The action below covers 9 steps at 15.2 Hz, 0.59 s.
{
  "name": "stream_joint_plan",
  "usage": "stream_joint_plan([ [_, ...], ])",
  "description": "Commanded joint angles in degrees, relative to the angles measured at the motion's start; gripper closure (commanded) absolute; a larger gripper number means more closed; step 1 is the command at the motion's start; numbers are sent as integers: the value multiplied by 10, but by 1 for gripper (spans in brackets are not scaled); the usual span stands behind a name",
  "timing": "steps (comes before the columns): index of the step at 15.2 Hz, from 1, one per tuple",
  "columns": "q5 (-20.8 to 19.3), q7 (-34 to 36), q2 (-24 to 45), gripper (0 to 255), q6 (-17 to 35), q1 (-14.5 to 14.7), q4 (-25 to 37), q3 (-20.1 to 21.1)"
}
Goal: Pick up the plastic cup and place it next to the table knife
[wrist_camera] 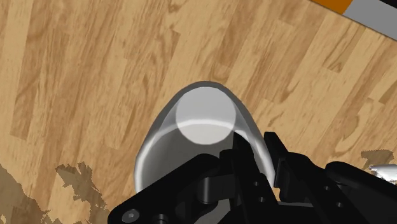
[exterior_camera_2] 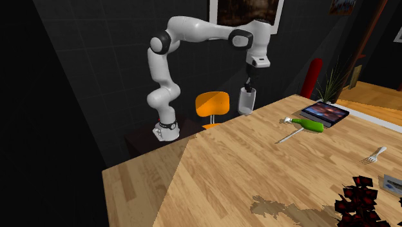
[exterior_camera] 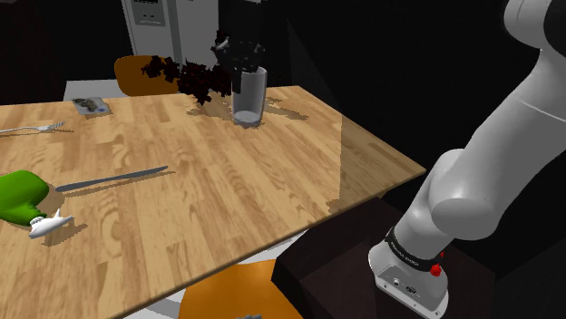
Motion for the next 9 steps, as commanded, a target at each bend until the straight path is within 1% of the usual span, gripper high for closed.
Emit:
stream_joint_plan([
  [1,-5,29,28,255,-2,11,31,15],
  [5,-22,84,94,255,-13,37,108,42],
  [9,-49,137,171,255,-33,71,204,62],
])
